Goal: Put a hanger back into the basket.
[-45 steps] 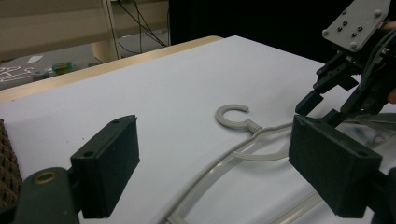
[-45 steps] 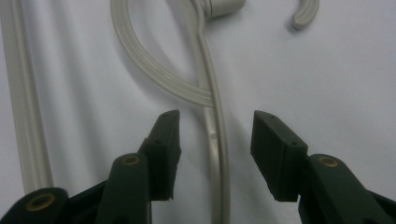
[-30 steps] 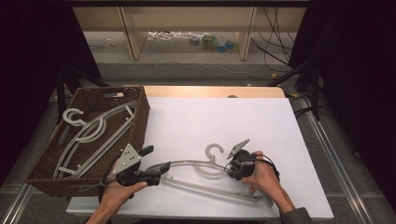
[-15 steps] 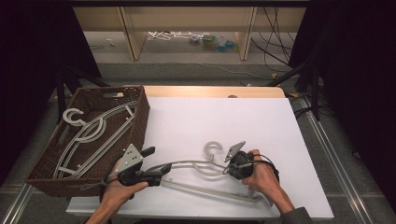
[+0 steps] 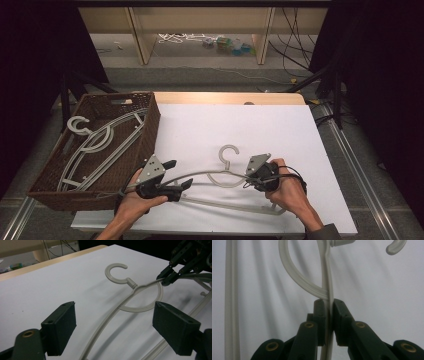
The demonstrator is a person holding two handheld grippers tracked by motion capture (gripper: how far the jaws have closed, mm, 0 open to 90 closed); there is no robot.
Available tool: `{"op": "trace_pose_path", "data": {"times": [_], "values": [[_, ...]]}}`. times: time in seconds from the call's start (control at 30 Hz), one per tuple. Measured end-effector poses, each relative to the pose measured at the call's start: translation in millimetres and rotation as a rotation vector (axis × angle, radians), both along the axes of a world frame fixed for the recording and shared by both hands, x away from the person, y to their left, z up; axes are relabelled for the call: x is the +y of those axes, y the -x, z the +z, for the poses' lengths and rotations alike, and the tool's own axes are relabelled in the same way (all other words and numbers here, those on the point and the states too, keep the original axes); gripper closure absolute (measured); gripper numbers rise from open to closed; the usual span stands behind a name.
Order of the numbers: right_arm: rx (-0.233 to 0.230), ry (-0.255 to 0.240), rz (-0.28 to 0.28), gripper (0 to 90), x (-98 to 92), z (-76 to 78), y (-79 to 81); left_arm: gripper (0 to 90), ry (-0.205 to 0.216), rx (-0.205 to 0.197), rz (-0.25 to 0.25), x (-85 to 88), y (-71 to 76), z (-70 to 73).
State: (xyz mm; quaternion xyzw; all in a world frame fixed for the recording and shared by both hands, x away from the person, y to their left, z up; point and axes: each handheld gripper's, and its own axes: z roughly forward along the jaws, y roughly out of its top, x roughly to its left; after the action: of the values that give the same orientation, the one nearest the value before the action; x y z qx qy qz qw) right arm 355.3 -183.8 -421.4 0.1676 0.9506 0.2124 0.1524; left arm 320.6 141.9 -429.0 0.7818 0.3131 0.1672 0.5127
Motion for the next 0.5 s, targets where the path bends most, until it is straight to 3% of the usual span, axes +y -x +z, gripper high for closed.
{"op": "trace_pose_path", "data": {"times": [0.27, 0.5], "values": [[-0.048, -0.012, 0.025, 82.1, 2.1, 13.3, 7.9, 21.4, -0.069, 0.030, -0.048, -25.2, -14.9, 1.4], [-0.063, -0.020, 0.041, 82.1, 2.7, 18.9, 10.5, 24.0, -0.125, -0.003, -0.088, -48.3, -24.4, 10.6]]}}
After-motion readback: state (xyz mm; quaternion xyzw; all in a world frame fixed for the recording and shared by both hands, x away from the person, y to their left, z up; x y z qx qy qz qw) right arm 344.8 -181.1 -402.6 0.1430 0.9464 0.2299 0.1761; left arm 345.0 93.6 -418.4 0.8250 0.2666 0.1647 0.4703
